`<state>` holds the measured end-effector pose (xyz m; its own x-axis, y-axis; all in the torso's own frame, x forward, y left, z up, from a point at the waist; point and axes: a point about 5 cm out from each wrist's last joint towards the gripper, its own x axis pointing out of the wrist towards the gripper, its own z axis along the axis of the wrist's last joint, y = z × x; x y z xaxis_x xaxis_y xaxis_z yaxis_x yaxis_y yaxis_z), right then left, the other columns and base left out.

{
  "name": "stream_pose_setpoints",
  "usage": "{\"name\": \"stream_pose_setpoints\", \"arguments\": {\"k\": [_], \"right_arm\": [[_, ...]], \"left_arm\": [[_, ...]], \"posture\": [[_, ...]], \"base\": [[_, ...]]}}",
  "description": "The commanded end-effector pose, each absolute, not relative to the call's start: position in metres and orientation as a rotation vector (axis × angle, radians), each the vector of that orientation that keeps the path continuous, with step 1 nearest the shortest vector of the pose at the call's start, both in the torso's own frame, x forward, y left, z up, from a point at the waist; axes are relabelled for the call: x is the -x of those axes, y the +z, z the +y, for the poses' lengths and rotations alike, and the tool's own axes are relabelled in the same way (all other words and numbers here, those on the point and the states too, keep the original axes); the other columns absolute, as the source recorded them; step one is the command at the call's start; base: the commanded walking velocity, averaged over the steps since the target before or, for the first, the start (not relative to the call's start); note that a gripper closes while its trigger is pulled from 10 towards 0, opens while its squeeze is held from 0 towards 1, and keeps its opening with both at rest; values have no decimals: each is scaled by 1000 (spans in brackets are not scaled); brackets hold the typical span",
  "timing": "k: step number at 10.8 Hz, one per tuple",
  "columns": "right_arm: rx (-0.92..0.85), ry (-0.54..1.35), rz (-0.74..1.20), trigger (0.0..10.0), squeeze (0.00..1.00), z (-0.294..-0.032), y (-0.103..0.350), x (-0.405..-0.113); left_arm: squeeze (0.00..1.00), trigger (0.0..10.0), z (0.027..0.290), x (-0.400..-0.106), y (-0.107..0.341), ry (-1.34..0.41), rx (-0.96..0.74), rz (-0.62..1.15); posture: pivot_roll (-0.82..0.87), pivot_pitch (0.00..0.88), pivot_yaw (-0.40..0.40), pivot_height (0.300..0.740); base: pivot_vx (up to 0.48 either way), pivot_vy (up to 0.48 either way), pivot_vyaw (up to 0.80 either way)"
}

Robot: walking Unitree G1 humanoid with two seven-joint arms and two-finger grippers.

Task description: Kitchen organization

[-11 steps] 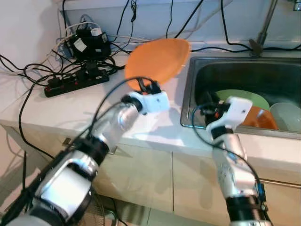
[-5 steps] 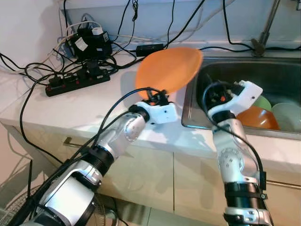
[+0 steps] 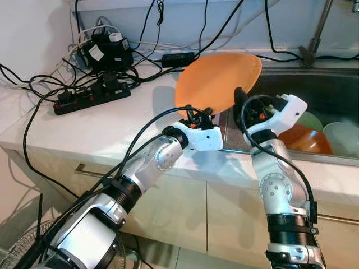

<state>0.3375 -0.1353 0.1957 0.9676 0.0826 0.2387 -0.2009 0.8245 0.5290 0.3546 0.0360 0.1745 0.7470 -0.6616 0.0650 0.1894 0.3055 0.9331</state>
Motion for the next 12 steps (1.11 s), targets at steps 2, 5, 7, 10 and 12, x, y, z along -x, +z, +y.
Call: {"name": "stream_pose_setpoints", "arguments": {"k": [2,5,7,10,12], "right_arm": [[-615,152,-195,10000,0,-132,197,-340],[-643,145,-183,4157,0,-132,195,-343],[-651,149,-176,0,0,-130,193,-344],[-669,145,-168,0,0,-129,192,-345],[-673,144,-169,0,0,-130,192,-345]], "left_arm": [[0,10000,34,-353,184,-587,-1128,-547],[0,10000,32,-349,184,-604,-1119,-564],[0,10000,31,-348,184,-609,-1111,-572],[0,10000,31,-347,184,-615,-1110,-575],[0,10000,30,-346,184,-615,-1111,-581]], "posture": [[37,0,150,740],[38,0,148,740],[43,0,145,740],[44,0,143,740],[45,0,141,740]], "base": [[0,0,0],[0,0,0],[0,0,0],[0,0,0],[0,0,0]]}}
